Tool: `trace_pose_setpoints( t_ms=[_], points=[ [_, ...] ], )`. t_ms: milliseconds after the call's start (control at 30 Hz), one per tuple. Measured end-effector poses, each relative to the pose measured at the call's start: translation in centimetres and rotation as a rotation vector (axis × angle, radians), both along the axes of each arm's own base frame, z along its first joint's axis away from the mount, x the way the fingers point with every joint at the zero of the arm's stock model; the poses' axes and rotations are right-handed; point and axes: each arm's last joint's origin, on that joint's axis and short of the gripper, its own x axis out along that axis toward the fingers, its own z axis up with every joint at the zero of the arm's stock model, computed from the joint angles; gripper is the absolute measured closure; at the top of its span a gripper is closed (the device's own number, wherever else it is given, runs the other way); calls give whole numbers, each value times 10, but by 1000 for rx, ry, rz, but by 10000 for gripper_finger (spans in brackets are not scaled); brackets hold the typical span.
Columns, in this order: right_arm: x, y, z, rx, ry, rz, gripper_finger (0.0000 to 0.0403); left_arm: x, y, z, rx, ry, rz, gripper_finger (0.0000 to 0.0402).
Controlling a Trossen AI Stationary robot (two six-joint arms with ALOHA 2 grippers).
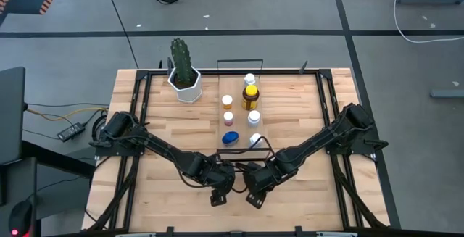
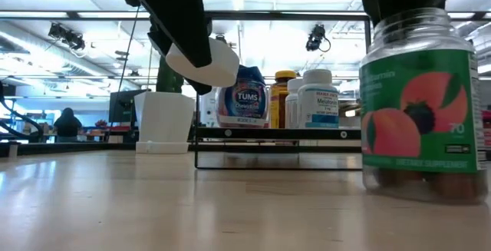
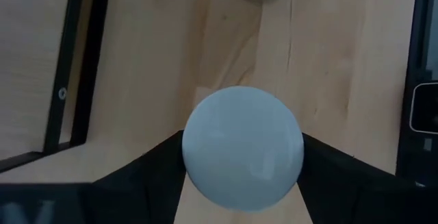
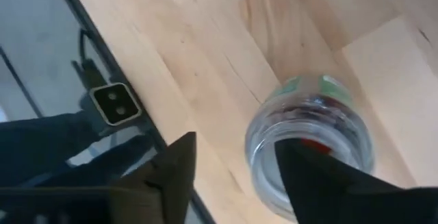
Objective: Pick and place medicine bottles onto shelf by color
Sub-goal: Close the lid of the green medicine bottle
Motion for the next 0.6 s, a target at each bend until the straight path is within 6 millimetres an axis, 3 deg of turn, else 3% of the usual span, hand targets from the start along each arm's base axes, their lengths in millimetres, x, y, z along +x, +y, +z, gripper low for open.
trace_pose_setpoints(
  t_ms=[167,400,600],
  points=[
    [3,3,16,35,-4,-9,164,0,0,0,2,0,-2,159],
    [1,2,41,18,26,5,157,0,0,0,2,-2,-4,155],
    [-9,0,82,-30,74,34,157,6,-3,4,-43,-61,-11,156]
  ],
)
